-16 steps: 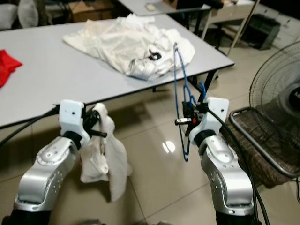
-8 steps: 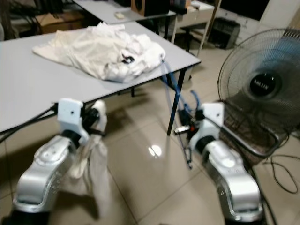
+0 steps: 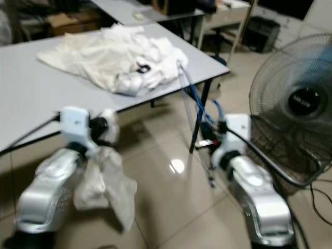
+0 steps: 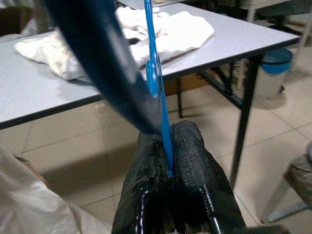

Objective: Hang hanger

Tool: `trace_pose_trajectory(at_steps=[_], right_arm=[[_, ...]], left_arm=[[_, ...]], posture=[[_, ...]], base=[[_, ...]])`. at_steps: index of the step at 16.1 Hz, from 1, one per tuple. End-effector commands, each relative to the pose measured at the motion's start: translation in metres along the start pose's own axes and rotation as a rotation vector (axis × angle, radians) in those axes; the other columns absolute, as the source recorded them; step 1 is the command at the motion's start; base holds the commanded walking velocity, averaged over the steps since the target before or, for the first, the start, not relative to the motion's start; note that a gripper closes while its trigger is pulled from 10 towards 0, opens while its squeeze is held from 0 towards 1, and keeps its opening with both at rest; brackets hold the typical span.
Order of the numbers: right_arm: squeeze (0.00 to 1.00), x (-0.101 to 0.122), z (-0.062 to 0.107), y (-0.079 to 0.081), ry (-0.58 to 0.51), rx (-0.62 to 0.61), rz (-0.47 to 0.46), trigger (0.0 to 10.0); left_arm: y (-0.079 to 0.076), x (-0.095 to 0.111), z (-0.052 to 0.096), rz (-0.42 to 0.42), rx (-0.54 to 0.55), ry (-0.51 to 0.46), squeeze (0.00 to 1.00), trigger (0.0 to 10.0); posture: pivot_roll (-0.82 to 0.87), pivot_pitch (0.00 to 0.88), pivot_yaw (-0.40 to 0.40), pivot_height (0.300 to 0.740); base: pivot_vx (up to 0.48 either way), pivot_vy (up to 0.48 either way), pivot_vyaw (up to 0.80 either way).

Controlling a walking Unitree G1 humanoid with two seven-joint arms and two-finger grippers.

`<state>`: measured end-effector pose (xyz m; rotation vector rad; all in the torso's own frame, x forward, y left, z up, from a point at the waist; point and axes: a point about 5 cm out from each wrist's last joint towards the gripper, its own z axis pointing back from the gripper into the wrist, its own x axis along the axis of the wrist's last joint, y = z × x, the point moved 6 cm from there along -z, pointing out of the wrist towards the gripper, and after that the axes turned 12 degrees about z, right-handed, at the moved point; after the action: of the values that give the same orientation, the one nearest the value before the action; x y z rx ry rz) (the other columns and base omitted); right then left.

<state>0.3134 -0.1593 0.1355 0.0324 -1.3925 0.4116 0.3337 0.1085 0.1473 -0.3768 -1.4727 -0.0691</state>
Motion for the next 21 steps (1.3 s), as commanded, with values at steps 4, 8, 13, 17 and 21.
trace_pose_trajectory(at_steps=[4,8,13,17,21], right_arm=[[0.00,0.0034,0.0001,-0.0007,-0.015,0.004,0.018,10.0],[0.00,0.0008,0.0019,-0.0036,-0.009,-0.004,0.044,10.0],[0.00,0.0021,0.0017,0.0007,-0.017,0.007,0.071,10.0],[0.00,0.0024,0.0019,-0.0004,-0.019,0.010,0.107,10.0],[0.00,0.0029,0.0019,-0.0017,-0.021,0.002,0.110,10.0]], left_arm=[[0.0032,0.0106,-0.0018,-0.004,0.002,-0.033,0.00,10.0],[0.0014,0.0092,-0.0026,0.000,-0.008,-0.027,0.00,10.0],[-0.0013,0.0092,-0.0047,0.009,-0.019,-0.028,0.00,10.0],[-0.0023,0.0091,-0.0054,0.013,-0.027,-0.026,0.00,10.0],[-0.0028,0.0109,-0.0065,0.011,-0.031,-0.030,0.00,10.0]], posture=[[0.03,0.000,-0.023,0.740],[0.03,0.000,-0.020,0.740],[0.02,0.000,-0.018,0.740],[0.02,0.000,-0.017,0.740],[0.02,0.000,-0.013,0.740]], base=[[0.284,0.000,0.00],[0.309,0.000,0.00],[0.350,0.000,0.00],[0.373,0.000,0.11],[0.378,0.000,0.49]])
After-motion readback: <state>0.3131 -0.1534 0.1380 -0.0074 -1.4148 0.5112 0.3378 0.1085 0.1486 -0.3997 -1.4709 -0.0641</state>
